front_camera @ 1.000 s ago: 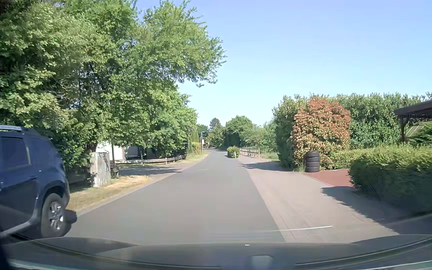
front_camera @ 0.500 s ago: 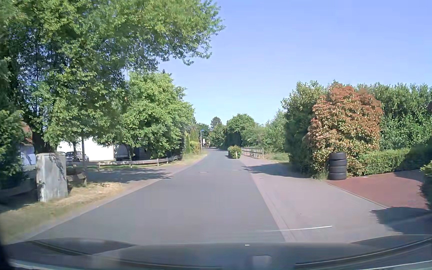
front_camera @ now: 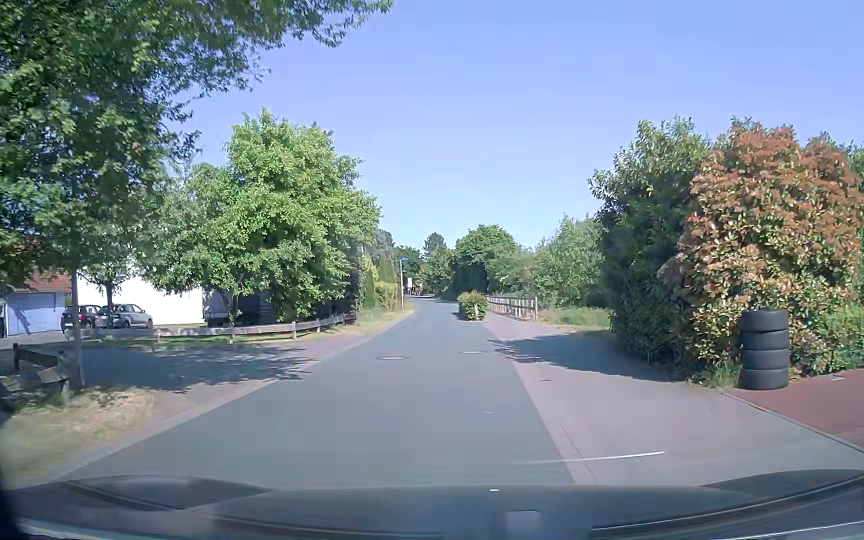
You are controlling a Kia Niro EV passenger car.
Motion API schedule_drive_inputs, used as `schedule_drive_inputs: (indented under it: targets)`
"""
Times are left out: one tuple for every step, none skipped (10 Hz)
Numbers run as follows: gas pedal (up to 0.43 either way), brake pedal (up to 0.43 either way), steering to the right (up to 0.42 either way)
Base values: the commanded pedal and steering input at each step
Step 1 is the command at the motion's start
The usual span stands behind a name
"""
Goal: Follow the waypoints while adhering to traffic rules and regulations
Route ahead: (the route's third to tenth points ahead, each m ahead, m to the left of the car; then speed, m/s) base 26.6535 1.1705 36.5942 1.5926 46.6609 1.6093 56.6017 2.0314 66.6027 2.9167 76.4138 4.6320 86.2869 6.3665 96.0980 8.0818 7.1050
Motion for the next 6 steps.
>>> schedule_drive_inputs:
  targets:
    - [0.110, 0.006, -0.009]
    - [0.110, 0.006, -0.009]
    - [0.110, 0.006, -0.009]
    - [0.110, 0.006, -0.007]
    - [0.110, 0.006, -0.006]
    - [0.110, 0.006, -0.006]
